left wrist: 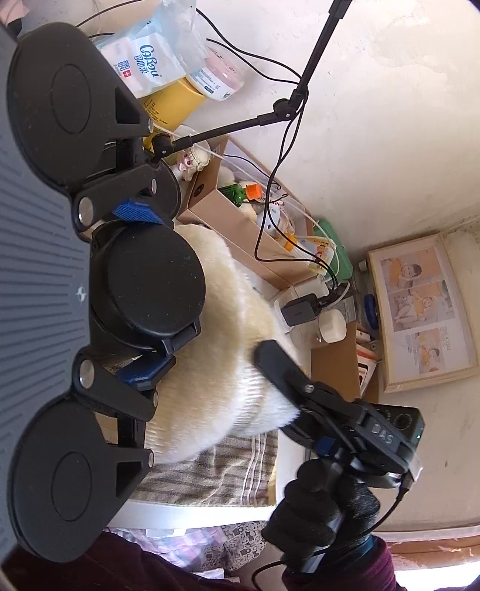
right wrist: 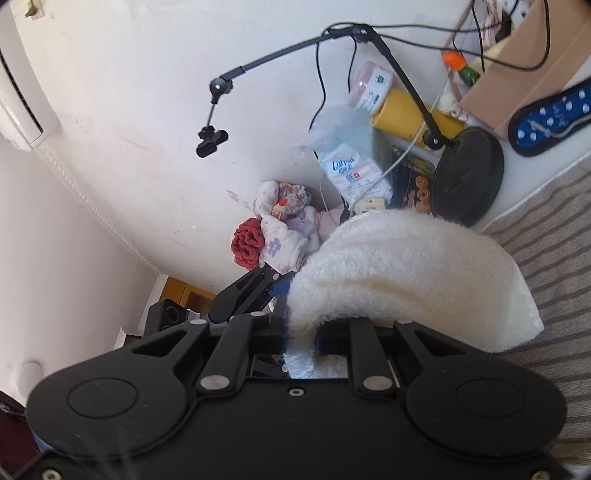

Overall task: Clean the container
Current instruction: 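Sweep the towel over the tumbler lid with the right gripper, then rub the towel down the tumbler side with the right gripper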

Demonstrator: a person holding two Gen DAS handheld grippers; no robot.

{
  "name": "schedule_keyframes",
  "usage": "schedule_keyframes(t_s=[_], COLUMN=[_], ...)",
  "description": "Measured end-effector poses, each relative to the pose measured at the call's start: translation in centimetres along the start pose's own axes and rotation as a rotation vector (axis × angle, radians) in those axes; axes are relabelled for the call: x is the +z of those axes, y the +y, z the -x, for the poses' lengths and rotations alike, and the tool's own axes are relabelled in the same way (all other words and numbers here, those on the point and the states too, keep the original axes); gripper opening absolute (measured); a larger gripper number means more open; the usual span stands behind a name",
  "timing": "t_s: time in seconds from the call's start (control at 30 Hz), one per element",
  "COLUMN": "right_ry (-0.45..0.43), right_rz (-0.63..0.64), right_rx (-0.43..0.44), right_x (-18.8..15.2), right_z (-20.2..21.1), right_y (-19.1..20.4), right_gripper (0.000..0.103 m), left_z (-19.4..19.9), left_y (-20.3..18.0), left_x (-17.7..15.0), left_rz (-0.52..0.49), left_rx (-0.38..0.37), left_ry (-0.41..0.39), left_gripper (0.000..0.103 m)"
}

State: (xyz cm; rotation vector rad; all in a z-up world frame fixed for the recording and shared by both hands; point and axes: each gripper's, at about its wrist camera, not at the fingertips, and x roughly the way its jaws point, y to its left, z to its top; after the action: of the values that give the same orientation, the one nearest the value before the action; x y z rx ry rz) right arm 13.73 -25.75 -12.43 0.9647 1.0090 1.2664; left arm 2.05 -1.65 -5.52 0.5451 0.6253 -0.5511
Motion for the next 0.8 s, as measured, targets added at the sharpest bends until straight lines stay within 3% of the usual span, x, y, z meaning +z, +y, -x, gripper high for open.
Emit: schedule_keyframes(t_s=[0.13,0.23,0.33,0.8], right_ry=[0.001,-0.043,-0.086,-0.119], right_rz=[-0.087,-0.182,-0.244,-0.263], right_rx=[0.016,0.068,0.052,-0.245], right_x=[-1.1,-2.0,-2.6,-4.2], right_z=[-2.0,-2.4,-2.5,-3.7], right_y=[-1.4,-2.9,-4.0,-7.1], right_gripper=[0.013,0.013,0.013,0.013], left_z=[0.1,0.4,0.6,0.3], left_y=[-0.1,0.1,-0.2,-0.1], left_x=[0.1,-0.2,-0.3,-1.2], left_rz=[0.008,0.031,0.029,0.043], left_rx=[0.017,0.030,0.031,0.029], left_ry=[0.008,-0.002,-0.003,-0.021], left_gripper=[0.070,0.070,0.070,0.070])
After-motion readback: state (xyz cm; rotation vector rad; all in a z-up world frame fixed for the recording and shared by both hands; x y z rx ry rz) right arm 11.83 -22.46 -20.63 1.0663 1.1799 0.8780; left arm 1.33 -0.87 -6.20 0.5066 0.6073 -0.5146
